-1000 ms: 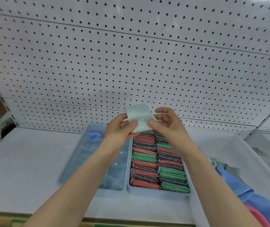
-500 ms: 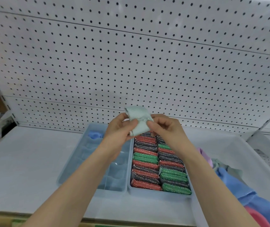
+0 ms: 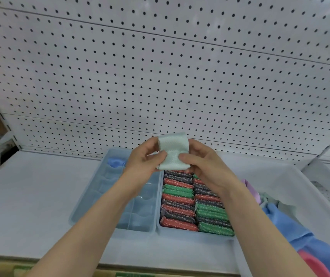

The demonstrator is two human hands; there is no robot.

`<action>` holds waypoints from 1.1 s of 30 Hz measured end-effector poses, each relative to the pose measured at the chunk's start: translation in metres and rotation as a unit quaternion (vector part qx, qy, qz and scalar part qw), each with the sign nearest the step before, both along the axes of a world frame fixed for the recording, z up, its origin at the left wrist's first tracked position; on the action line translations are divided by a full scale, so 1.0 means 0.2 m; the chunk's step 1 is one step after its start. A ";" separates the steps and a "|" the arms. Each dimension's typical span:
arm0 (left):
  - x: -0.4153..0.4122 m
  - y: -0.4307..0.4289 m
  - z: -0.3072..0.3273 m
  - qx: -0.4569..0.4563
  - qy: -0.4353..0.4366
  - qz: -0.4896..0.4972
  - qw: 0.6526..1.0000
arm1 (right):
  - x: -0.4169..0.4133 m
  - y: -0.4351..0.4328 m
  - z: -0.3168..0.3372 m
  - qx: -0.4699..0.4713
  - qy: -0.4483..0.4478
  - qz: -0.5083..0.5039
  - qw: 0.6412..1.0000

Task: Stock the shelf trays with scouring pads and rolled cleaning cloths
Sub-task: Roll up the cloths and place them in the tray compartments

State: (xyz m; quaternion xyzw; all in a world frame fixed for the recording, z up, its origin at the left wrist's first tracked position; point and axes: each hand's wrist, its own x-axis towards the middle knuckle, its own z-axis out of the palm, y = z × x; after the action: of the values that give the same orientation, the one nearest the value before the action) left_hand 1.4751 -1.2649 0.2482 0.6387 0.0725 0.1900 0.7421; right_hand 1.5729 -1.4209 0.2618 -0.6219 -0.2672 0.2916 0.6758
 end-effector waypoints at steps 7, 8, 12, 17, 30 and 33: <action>-0.03 0.05 -0.05 -0.105 0.052 0.004 0.993 | -0.03 0.08 -0.07 0.031 -0.036 -0.023 0.999; -0.04 0.06 -0.06 -0.126 0.058 0.001 0.990 | -0.03 0.10 -0.09 0.021 -0.052 -0.031 0.998; -0.06 0.10 -0.14 -0.066 0.062 0.044 0.995 | -0.03 0.16 -0.16 -0.048 -0.074 -0.013 0.996; -0.08 0.22 -0.24 -0.055 0.070 0.059 0.994 | -0.01 0.25 -0.21 -0.128 0.004 0.031 0.991; -0.05 0.83 -0.61 0.458 0.193 0.157 0.854 | 0.22 0.78 -0.51 -0.390 -0.335 -0.062 0.855; 0.01 0.91 -0.66 0.482 0.214 0.108 0.843 | 0.24 0.89 -0.60 -0.429 -0.394 -0.052 0.811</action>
State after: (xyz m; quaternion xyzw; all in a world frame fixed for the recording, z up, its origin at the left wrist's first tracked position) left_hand 1.4776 -1.0839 0.1155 0.9289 0.1972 0.1389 0.2810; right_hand 1.6202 -1.2436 0.1413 -0.9230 -0.3262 0.0710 0.1914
